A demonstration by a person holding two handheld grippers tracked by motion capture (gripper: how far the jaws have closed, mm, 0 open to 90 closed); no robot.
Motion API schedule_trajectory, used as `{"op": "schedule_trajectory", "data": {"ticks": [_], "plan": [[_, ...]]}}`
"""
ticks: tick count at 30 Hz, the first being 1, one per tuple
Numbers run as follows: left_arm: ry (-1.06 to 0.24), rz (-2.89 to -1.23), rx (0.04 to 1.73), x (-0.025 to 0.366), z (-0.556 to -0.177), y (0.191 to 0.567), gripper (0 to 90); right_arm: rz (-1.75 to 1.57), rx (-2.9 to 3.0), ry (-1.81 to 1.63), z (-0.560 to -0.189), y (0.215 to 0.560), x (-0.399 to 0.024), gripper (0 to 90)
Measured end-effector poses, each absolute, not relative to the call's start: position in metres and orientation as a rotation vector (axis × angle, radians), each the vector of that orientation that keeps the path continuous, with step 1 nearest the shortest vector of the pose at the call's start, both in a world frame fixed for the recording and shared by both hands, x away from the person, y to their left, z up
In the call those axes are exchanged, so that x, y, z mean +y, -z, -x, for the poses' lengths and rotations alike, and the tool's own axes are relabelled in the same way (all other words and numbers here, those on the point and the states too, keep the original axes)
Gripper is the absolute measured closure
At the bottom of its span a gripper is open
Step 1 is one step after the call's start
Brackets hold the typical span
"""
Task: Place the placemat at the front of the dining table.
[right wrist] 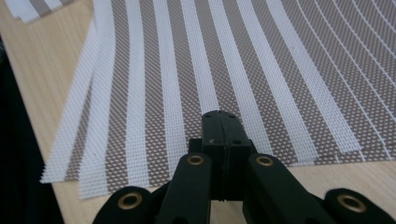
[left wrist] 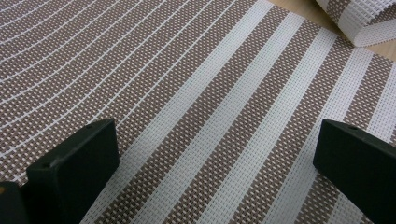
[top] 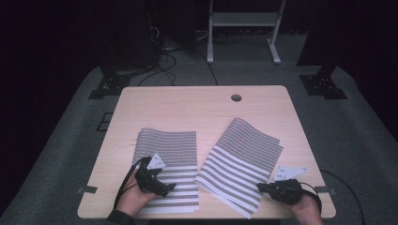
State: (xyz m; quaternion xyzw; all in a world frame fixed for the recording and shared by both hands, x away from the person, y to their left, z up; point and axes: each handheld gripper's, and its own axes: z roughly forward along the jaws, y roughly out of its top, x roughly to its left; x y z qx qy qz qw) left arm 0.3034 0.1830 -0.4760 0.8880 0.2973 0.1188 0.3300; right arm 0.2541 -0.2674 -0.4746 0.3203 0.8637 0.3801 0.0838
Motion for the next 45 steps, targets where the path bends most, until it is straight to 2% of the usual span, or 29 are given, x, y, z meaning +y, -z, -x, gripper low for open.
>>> {"op": "schedule_trajectory", "data": {"ticks": [14, 40, 45], "plan": [[-0.312, -2.317, 0.776, 0.183, -0.303, 0.476, 0.0, -1.035, 2.508, -1.077, -0.271, 0.476, -0.286, 89.8], [-0.312, -2.308, 0.776, 0.184, -0.303, 0.477, 0.0, -1.163, 2.368, -0.969, -0.328, 0.474, -0.327, 89.6], [-0.313, -2.306, 0.774, 0.184, -0.303, 0.477, 0.0, -1.181, 2.339, -0.991, -0.324, 0.471, -0.329, 80.1]]}}
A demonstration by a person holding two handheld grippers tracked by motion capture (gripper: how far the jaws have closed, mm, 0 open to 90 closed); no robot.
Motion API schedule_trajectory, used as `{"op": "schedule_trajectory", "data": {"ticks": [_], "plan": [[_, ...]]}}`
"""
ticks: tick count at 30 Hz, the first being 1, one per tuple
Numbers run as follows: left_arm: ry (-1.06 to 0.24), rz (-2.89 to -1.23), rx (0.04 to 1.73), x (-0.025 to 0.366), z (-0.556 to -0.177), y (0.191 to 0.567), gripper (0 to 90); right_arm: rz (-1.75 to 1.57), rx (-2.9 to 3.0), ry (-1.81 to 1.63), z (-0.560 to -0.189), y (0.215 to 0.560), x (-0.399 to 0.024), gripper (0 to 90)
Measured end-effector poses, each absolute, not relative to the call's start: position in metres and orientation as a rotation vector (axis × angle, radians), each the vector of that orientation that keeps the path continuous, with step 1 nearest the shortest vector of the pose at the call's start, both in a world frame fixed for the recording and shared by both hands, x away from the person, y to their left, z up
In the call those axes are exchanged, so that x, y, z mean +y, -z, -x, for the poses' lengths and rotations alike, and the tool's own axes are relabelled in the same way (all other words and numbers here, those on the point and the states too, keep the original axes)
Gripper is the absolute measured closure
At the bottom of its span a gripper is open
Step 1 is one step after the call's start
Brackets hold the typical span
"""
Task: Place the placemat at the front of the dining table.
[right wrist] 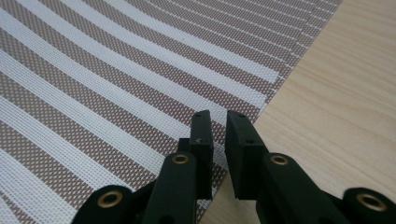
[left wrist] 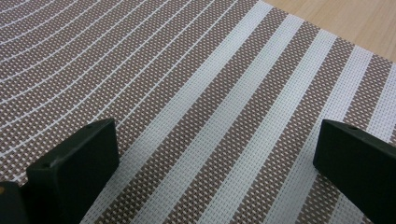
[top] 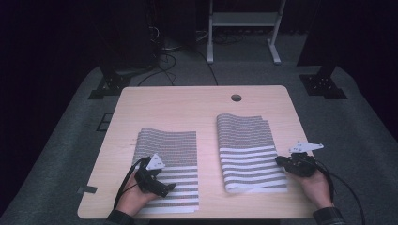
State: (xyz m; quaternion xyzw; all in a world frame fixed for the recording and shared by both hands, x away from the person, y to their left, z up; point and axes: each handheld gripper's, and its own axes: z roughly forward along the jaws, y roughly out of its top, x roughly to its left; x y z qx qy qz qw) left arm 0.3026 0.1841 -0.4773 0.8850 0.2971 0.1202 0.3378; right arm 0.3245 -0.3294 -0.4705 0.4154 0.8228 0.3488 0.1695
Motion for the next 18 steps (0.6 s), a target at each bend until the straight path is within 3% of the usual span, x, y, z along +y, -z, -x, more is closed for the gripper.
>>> {"op": "schedule_trajectory", "data": {"ticks": [9, 18], "plan": [[-0.314, -2.307, 0.773, 0.184, -0.303, 0.477, 0.0, -1.256, 2.276, -1.045, -0.304, 0.466, -0.337, 57.6], [-0.314, -2.305, 0.772, 0.184, -0.302, 0.477, 0.0, -1.258, 2.308, -1.016, -0.279, 0.469, -0.337, 51.9]]}}
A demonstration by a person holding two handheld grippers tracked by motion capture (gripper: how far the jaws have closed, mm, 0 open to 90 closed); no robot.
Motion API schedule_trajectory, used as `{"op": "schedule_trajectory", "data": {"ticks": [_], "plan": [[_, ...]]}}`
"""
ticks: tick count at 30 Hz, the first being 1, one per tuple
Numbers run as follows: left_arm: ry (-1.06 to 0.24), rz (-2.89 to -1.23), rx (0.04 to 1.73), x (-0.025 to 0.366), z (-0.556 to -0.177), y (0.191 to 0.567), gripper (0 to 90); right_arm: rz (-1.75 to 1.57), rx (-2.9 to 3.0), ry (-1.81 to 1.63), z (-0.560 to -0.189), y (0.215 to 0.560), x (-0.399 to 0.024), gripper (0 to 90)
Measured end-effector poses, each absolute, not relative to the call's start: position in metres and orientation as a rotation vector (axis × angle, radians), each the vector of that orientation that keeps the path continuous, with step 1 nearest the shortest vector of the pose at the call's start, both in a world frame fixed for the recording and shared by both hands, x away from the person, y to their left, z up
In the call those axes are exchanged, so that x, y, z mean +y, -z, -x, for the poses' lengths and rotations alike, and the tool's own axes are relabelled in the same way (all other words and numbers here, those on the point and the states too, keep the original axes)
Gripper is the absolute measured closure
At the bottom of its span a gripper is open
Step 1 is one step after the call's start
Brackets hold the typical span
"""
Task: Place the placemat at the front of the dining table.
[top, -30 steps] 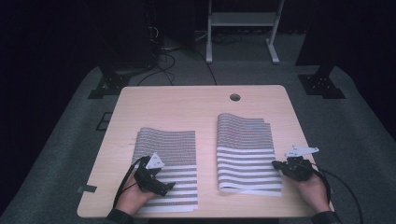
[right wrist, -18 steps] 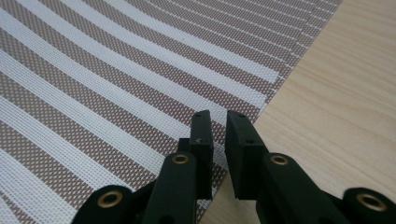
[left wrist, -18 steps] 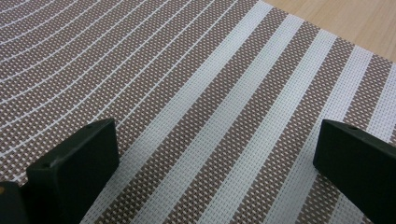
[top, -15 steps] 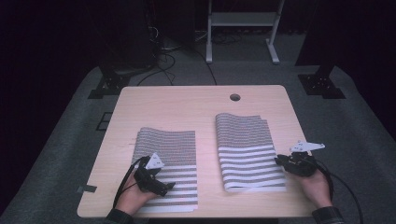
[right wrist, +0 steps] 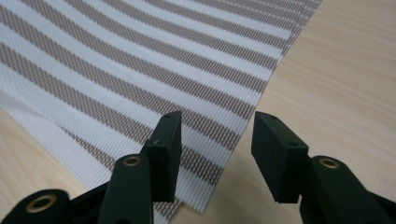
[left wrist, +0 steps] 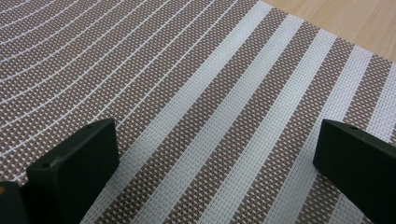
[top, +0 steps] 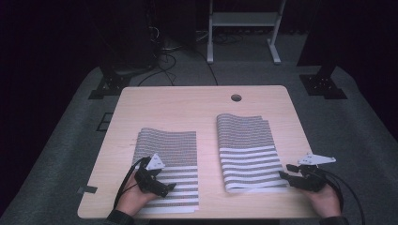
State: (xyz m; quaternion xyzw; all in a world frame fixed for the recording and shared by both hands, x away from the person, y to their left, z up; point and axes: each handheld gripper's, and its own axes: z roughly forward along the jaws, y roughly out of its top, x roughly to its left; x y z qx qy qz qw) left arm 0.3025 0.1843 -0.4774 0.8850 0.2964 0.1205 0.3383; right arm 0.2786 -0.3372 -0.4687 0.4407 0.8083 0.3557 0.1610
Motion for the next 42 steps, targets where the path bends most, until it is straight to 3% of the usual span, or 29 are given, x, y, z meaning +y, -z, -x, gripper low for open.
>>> {"op": "schedule_trajectory", "data": {"ticks": [10, 16, 20, 24, 42], "plan": [[-0.314, -2.305, 0.772, 0.184, -0.302, 0.477, 0.0, -1.238, 2.353, -0.973, -0.273, 0.475, -0.328, 52.3], [-0.315, -2.304, 0.771, 0.184, -0.302, 0.478, 0.0, -1.238, 2.352, -0.983, -0.273, 0.475, -0.327, 63.0], [-0.315, -2.304, 0.771, 0.184, -0.302, 0.478, 0.0, -1.263, 2.318, -0.957, -0.275, 0.474, -0.328, 77.6], [-0.315, -2.304, 0.771, 0.184, -0.302, 0.478, 0.0, -1.299, 2.276, -0.944, -0.282, 0.475, -0.331, 83.6], [-0.313, -2.306, 0.773, 0.184, -0.303, 0.477, 0.0, -1.402, 2.135, -0.967, -0.300, 0.470, -0.352, 86.6]]}}
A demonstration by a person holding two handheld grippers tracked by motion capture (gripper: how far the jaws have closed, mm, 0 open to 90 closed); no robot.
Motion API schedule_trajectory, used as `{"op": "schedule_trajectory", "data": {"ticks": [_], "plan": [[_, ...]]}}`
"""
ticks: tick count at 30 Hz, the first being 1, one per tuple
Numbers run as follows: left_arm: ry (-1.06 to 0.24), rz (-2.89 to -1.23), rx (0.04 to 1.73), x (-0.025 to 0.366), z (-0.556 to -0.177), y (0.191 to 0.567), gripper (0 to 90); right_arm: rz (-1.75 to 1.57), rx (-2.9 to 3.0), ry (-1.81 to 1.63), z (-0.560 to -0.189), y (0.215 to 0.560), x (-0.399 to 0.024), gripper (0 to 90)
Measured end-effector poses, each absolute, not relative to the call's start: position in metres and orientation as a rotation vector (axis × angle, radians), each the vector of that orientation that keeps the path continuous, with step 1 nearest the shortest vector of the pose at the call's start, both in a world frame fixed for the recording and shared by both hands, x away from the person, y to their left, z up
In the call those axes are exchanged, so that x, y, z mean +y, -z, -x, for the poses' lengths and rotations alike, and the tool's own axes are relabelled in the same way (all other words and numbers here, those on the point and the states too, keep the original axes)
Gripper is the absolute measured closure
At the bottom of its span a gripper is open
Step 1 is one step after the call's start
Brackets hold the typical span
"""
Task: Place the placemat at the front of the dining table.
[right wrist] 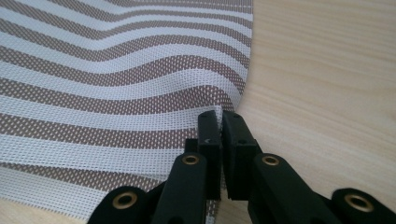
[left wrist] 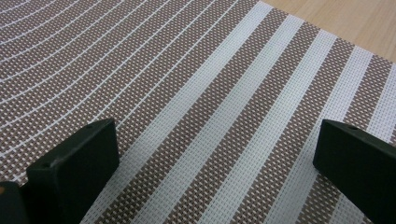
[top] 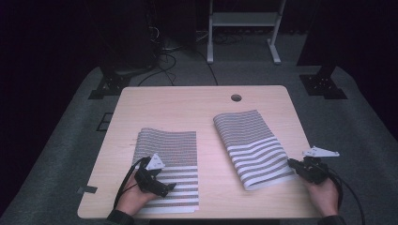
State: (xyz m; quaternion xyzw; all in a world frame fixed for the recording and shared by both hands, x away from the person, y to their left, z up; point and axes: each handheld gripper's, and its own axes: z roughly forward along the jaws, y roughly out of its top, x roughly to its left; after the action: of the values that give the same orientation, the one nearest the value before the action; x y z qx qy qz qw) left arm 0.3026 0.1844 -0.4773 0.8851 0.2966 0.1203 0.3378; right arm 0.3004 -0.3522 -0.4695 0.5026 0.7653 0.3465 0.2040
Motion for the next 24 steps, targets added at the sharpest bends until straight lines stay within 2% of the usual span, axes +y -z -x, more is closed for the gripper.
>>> {"op": "schedule_trajectory", "data": {"ticks": [24], "plan": [[-0.314, -2.302, 0.771, 0.185, -0.303, 0.478, 0.0, -1.154, 2.111, -1.156, -0.293, 0.437, -0.334, 86.3]]}}
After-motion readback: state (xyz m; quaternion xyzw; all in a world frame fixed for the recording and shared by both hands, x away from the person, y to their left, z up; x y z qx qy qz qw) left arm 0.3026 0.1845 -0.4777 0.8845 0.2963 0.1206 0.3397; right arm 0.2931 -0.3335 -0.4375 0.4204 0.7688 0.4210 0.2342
